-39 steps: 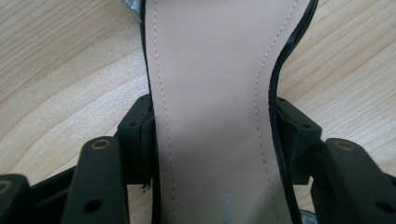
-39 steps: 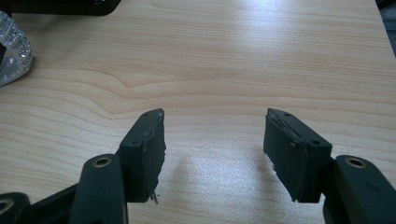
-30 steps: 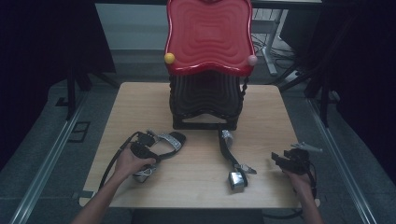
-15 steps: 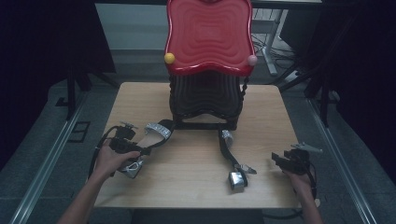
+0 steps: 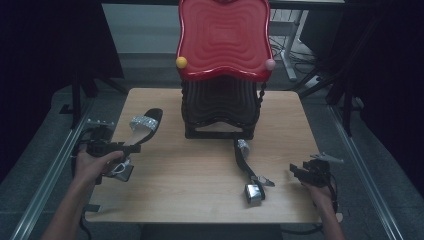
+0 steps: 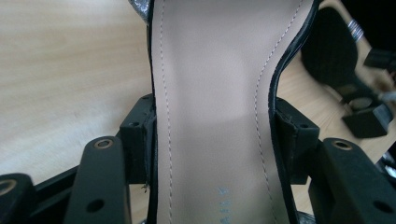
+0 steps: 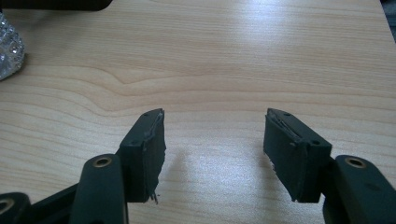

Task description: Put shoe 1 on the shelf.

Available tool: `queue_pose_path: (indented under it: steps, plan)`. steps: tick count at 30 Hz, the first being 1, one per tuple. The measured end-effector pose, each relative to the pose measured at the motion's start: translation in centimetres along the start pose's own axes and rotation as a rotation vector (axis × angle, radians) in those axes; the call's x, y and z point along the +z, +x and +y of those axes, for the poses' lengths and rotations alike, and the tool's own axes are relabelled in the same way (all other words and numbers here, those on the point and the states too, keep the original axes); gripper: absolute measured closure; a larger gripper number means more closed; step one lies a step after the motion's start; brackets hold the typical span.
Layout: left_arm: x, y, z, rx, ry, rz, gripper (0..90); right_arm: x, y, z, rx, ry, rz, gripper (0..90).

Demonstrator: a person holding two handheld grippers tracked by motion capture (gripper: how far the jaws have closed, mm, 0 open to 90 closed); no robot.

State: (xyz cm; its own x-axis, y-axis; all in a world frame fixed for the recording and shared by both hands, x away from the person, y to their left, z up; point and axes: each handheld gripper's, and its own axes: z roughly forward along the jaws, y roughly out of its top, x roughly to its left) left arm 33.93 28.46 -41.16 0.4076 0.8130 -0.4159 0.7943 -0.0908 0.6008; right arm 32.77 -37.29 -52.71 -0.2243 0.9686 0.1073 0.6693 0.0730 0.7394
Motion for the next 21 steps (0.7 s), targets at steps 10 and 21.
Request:
queue_pose_path:
  steps: [10,21]
  plan:
    - [-1.8,0.3,2.7,-0.013,-0.062,0.001,42.1,0.0,-0.1,0.0,0.001,0.003,-0.002,39.0]
    - [-3.9,-1.0,7.5,0.002,-0.134,-0.006,42.1,0.1,0.1,-0.1,0.000,0.005,-0.003,39.1]
